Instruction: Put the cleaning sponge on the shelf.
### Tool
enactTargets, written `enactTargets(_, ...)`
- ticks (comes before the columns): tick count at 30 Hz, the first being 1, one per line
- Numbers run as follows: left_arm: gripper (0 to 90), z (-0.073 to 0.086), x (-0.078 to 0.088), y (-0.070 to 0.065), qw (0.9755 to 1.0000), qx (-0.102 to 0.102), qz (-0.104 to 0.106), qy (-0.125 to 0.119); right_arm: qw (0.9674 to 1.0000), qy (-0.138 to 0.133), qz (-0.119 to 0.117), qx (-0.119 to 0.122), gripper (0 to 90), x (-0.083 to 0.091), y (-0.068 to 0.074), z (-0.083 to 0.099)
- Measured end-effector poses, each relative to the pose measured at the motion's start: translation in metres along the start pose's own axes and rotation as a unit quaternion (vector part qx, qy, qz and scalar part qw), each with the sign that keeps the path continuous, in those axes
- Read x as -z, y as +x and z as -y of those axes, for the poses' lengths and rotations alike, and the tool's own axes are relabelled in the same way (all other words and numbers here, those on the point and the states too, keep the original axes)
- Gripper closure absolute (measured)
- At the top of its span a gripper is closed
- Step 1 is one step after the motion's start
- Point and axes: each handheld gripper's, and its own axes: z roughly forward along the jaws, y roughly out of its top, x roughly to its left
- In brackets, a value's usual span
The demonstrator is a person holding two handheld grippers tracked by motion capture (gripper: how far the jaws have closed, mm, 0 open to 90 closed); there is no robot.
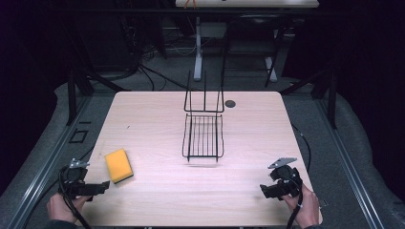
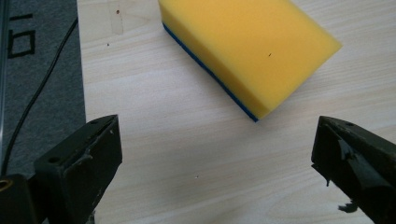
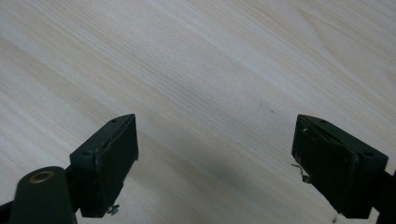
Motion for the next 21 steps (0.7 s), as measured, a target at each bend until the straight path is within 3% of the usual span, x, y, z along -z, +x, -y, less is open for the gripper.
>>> enactTargets(11, 2.9, -0.012, -0.004, 0.000, 0.9999, 0.002, 0.012, -0.011, 1.0000, 0.002, -0.004, 0.005, 14.1, -0.002, 0.001, -0.001)
enactTargets(21, 0.1, -0.026, -0.007, 0.003, 0.9995, 0.018, 0.013, -0.024, 1.0000, -0.001, -0.003, 0.007, 14.1, -0.002, 0.001, -0.002)
